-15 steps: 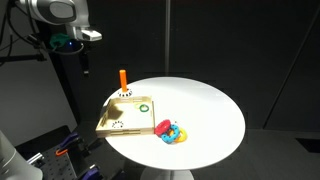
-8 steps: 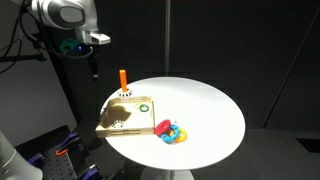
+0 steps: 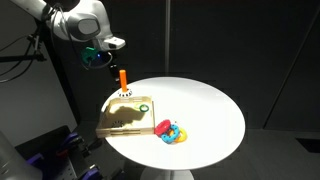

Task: Pick up the dark green ring and put it on the table

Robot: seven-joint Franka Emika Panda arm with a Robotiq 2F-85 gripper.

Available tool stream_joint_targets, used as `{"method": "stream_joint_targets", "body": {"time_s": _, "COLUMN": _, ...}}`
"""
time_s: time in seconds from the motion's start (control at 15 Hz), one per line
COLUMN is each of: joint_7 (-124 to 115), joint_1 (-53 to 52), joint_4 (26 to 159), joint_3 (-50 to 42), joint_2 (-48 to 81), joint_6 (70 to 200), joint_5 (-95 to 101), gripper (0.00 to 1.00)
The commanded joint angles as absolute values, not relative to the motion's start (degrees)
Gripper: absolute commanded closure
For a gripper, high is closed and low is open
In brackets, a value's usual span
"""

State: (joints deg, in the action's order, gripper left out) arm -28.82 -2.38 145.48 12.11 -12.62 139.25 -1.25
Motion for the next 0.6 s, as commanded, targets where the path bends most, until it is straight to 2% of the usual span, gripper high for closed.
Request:
{"method": "stream_joint_targets", "body": {"time_s": 0.0, "joint_7": -30.45, "joint_1": -0.38, "joint_4": 143.05, "joint_3": 11.24, "joint_2": -8.46, "joint_6": 143.35, "joint_5": 5.57, "gripper": 0.0}}
{"method": "stream_joint_targets", "body": {"time_s": 0.53, "joint_7": -29.22, "joint_1": -2.36, "joint_4": 144.99, "joint_3": 10.59, "joint_2": -9.69, "joint_6": 142.91, "joint_5": 2.95, "gripper": 0.0}}
